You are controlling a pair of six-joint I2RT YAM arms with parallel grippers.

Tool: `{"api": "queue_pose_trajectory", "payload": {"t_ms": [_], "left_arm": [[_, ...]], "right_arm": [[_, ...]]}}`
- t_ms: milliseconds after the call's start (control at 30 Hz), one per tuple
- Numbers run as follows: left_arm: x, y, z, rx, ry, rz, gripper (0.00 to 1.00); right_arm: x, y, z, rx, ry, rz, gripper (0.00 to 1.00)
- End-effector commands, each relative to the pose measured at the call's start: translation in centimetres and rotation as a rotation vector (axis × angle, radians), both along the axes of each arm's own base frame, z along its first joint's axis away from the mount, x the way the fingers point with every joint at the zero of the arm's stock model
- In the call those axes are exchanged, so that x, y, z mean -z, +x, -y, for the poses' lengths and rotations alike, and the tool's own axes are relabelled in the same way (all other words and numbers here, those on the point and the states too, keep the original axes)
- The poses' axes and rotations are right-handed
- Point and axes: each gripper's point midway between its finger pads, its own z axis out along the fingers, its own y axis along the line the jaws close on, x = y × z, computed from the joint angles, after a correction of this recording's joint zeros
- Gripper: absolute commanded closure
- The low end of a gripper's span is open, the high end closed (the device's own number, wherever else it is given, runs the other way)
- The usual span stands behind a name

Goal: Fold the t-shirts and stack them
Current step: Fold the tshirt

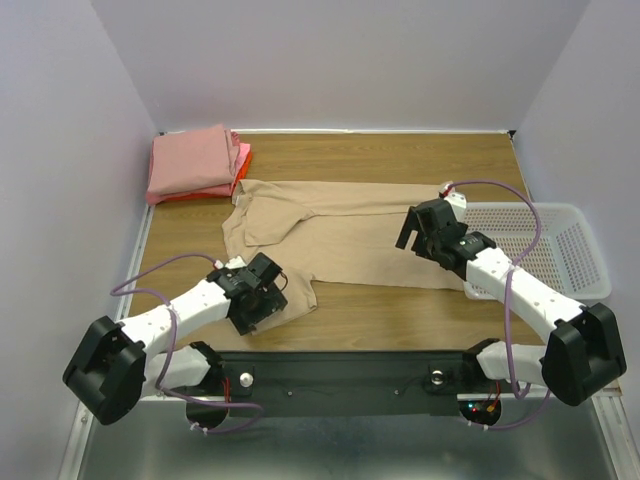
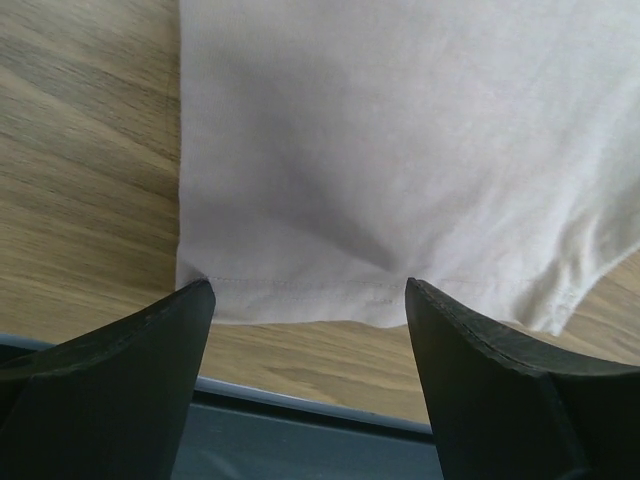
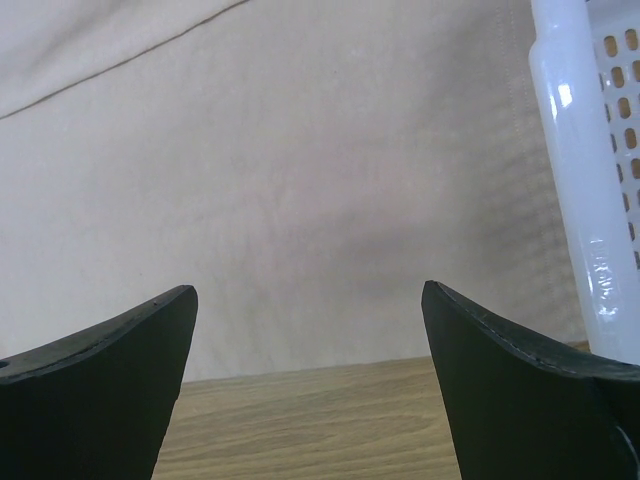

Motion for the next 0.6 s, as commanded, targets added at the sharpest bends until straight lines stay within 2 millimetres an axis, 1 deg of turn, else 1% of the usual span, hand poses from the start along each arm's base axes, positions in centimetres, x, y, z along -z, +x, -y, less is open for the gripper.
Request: {"api": "queue_pose_trajectory", "payload": {"t_ms": [0,67,100,133,167,200,233,267,300,333,367,400,433,467,567], "left_arm": [[0.1,0.2,-0.2,-0.014,0.047,0.002,0.11],[0.3,0.2,-0.2,-0.007,0.059,0.000,0.13],[0.4,0.1,-0.2,0.003,0.062,-0.004,0.18],[0.7,-0.1,-0.2,0.011,0.063,-0.015,0.18],[0.9,-0.1,-0.1,0.015,0.065,-0.020,0.21],[1.2,-0.4,0.0,0.027,0.061,-0.035,0.29],[1.4,-0.5,0.0,0.031,0.060,-0.041,0.33],[1.6,-0.5,0.1,0.034,0.061,-0.047,0.37],[1.6,-0.6,0.1,0.039,0.062,-0.051,0.48],[1.6,-0.6,0.2,0.042,0.060,-0.051,0.56],[1.5,-0.6,0.2,0.042,0.059,-0.049,0.67],[1.5,-0.5,0.2,0.040,0.054,-0.046,0.88],[1.5,-0.5,0.2,0.040,0.054,-0.046,0.97],[1.5,-0.6,0.2,0.040,0.053,-0.046,1.00],[1.2,0.0,-0.1,0.035,0.067,-0.016,1.00]], "right_arm": [[-1.2,0.8,1.4,0.062,-0.037,0.072,0.00],[-1.7,0.8,1.7,0.071,-0.038,0.090,0.00],[-1.8,0.8,1.8,0.072,-0.042,0.094,0.00],[-2.0,0.8,1.8,0.073,-0.040,0.098,0.00],[-2.0,0.8,1.8,0.074,-0.041,0.098,0.00],[-1.9,0.8,1.9,0.076,-0.046,0.096,0.00],[-1.9,0.8,1.9,0.079,-0.046,0.096,0.00],[-1.4,0.7,1.9,0.076,-0.047,0.081,0.00],[-1.2,0.7,1.8,0.076,-0.044,0.078,0.00],[-1.0,0.6,1.7,0.075,-0.042,0.070,0.00],[-0.8,0.6,1.7,0.074,-0.039,0.064,0.00],[-0.5,0.5,1.6,0.076,-0.036,0.057,0.00],[-0.3,0.4,1.7,0.080,-0.035,0.052,0.00],[-0.1,0.3,1.5,0.084,-0.020,0.046,0.00],[0.8,-0.1,1.2,0.085,0.002,0.020,0.00]]}}
